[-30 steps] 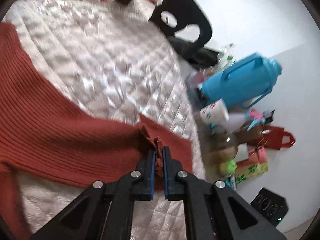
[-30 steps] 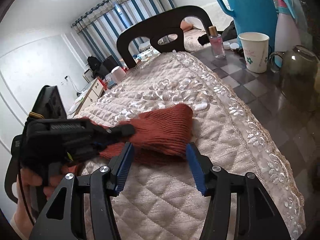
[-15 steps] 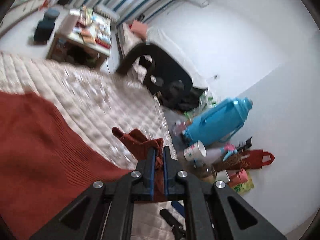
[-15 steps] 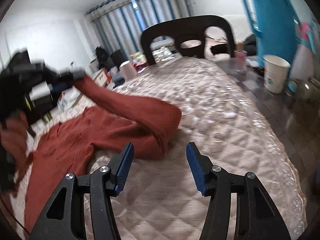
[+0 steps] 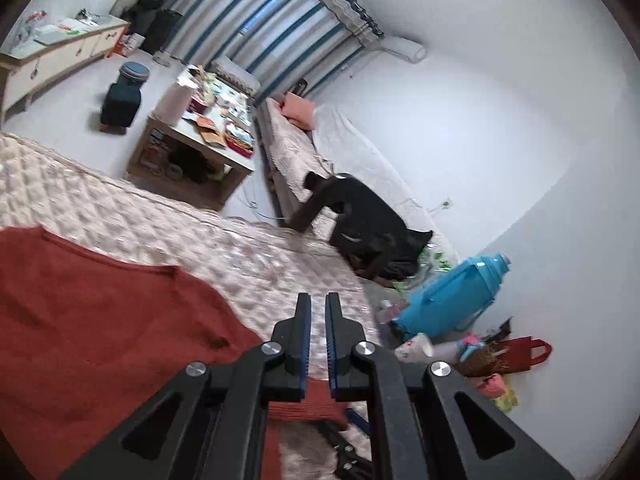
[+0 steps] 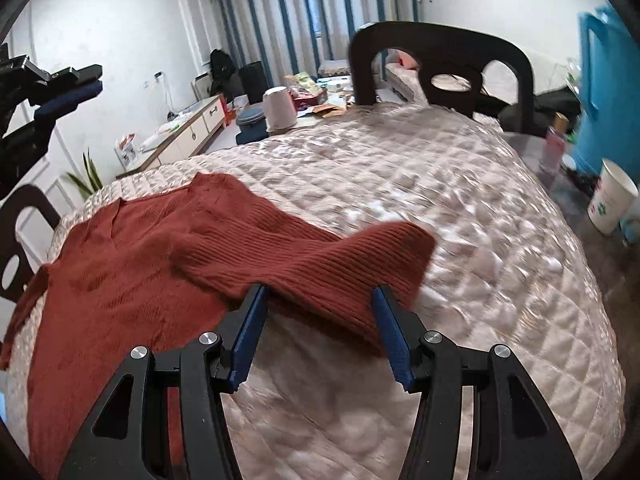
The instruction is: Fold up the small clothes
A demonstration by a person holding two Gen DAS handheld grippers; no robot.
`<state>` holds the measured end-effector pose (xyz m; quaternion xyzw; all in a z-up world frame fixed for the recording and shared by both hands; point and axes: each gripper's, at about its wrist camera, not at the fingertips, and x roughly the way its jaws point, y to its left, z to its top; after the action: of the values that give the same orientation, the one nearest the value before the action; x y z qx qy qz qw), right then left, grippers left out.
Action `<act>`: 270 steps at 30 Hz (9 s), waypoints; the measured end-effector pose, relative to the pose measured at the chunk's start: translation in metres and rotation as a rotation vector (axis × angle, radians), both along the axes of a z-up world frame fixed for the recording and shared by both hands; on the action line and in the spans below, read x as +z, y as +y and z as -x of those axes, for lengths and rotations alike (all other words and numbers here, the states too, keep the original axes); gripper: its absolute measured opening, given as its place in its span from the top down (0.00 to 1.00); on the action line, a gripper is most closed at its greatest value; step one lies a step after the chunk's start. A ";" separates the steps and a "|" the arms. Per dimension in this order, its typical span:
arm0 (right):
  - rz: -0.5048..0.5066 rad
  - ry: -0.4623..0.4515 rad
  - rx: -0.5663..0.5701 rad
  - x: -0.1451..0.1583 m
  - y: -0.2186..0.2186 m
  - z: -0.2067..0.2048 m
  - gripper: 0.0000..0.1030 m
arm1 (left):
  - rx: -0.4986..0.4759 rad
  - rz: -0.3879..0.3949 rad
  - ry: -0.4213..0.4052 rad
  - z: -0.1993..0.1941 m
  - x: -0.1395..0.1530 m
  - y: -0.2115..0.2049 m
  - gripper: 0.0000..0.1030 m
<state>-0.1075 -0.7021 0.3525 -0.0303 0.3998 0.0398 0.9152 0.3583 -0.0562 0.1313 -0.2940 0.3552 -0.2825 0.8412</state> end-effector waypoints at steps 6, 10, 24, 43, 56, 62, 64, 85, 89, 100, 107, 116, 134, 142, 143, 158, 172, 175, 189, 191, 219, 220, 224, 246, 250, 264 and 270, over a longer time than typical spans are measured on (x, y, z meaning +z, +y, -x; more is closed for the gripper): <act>0.243 -0.019 0.014 -0.012 0.027 -0.003 0.46 | -0.024 -0.042 0.106 -0.004 -0.043 0.010 0.69; 0.503 -0.091 0.074 -0.027 0.053 0.003 0.46 | -0.070 -0.031 0.172 -0.003 -0.072 0.000 0.43; 0.482 -0.080 0.190 -0.037 0.064 -0.004 0.46 | -0.157 -0.022 0.377 -0.005 -0.132 -0.046 0.23; 0.312 -0.076 0.170 -0.026 0.045 0.001 0.46 | -0.077 -0.014 0.394 -0.021 -0.148 -0.069 0.93; 0.297 -0.127 0.175 -0.013 0.043 0.021 0.46 | 0.059 0.120 0.172 -0.011 -0.075 0.014 0.93; 0.284 -0.115 0.196 -0.015 0.059 0.019 0.46 | 0.142 0.120 0.131 -0.005 -0.066 0.062 0.93; 0.300 -0.121 0.205 -0.016 0.067 0.019 0.46 | 0.179 0.107 0.107 -0.002 -0.065 0.078 0.93; 0.216 -0.086 0.191 -0.015 0.084 -0.004 0.46 | 0.353 -0.027 0.156 0.035 -0.106 0.167 0.93; 0.188 -0.027 0.156 -0.021 0.089 -0.019 0.46 | 0.353 -0.059 0.168 0.044 -0.117 0.171 0.93; 0.215 0.112 0.073 -0.037 0.089 -0.052 0.46 | 0.356 -0.140 0.198 0.063 -0.129 0.184 0.80; 0.185 0.091 0.105 -0.026 0.110 -0.052 0.46 | 0.394 -0.156 0.197 0.077 -0.121 0.208 0.56; 0.212 0.070 0.195 -0.015 0.148 -0.037 0.46 | 0.391 -0.238 0.152 0.116 -0.097 0.239 0.27; 0.002 0.095 0.735 -0.023 0.310 0.042 0.46 | 0.640 -0.463 0.171 0.264 -0.085 0.340 0.16; 0.017 0.120 0.770 -0.034 0.328 0.057 0.46 | 0.814 -0.427 0.260 0.307 -0.105 0.391 0.16; 0.020 0.120 0.772 -0.035 0.328 0.058 0.46 | 0.802 -0.424 0.263 0.307 -0.108 0.392 0.16; 0.027 0.124 0.774 -0.036 0.328 0.063 0.46 | 0.828 -0.258 0.340 0.285 -0.138 0.402 0.25; -0.003 0.137 0.730 -0.034 0.319 0.057 0.46 | 0.906 -0.353 0.355 0.296 -0.133 0.400 0.87; -0.006 0.137 0.729 -0.034 0.319 0.058 0.46 | 0.879 -0.327 0.313 0.298 -0.126 0.397 0.88; -0.007 0.137 0.738 -0.032 0.319 0.065 0.46 | 0.801 -0.235 0.317 0.277 -0.138 0.391 0.53; -0.009 0.136 0.737 -0.032 0.318 0.065 0.46 | 0.820 -0.218 0.346 0.276 -0.144 0.393 0.55; -0.062 0.159 0.813 -0.028 0.343 0.085 0.46 | 0.767 -0.200 0.134 0.274 -0.080 0.362 0.93; -0.071 0.163 0.814 -0.028 0.343 0.086 0.46 | 0.767 -0.196 0.129 0.276 -0.080 0.362 0.92; -0.081 0.165 0.875 -0.031 0.358 0.097 0.46 | 0.808 -0.243 0.154 0.294 -0.093 0.371 0.71; 0.193 0.091 1.281 -0.080 0.537 0.223 0.37 | 0.978 -0.306 0.211 0.386 -0.104 0.407 0.29; 0.262 0.091 1.267 -0.092 0.549 0.225 0.37 | 0.981 -0.277 0.213 0.390 -0.108 0.406 0.29; 0.084 0.074 1.123 -0.051 0.514 0.183 0.94 | 0.971 -0.264 0.202 0.382 -0.105 0.396 0.26; -0.054 -0.021 1.017 0.017 0.461 0.143 0.94 | 0.897 -0.255 0.189 0.354 -0.104 0.380 0.26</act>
<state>-0.2505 -0.2409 0.3697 -0.1979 0.3240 0.4901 0.7847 0.0045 0.3242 0.0271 -0.3370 0.3002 0.1824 0.8735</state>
